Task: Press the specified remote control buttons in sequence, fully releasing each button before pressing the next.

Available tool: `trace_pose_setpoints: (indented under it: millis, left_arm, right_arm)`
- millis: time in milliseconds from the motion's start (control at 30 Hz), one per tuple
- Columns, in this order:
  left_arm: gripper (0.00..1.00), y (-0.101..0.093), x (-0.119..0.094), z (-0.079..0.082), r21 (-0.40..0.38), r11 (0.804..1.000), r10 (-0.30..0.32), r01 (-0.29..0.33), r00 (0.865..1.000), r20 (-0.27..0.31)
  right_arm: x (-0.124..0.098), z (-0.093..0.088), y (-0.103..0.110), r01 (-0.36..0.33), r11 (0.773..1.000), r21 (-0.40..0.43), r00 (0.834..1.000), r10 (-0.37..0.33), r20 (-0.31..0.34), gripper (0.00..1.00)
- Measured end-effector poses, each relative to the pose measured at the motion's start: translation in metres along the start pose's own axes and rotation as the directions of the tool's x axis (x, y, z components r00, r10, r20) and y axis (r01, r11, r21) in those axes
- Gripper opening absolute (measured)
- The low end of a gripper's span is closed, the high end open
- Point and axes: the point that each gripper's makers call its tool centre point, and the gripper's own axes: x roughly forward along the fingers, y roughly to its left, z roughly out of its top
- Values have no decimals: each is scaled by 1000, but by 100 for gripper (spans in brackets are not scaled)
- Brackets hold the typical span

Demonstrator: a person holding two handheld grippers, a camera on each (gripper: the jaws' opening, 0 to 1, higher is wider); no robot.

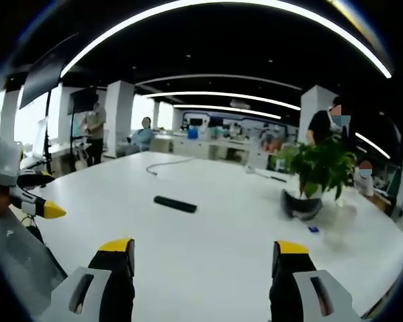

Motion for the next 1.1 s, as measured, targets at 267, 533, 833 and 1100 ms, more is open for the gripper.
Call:
trace_pose_setpoints:
  millis: [267,533,833,1100]
  left_arm:
    - [95,2,0,1,1,1000,11,-11,1000,5]
    - [95,2,-1,1,4,1000,13,-13,1000,5]
    - [95,8,-2,6,-21,999,31,-31,999,27]
    - [88,4,-3,23,-6,1000,-26,26,1000,12]
  right_arm:
    - [0,0,-2,5,1000,5,1000,-5,2,83]
    - [0,0,-1,1,1000,4,1000,-1,3,82]
    - [-1,1,-1,0,1000,13,1000,0,10,82]
    - [-1,2,-2,-5,1000,27,1000,4,12,81]
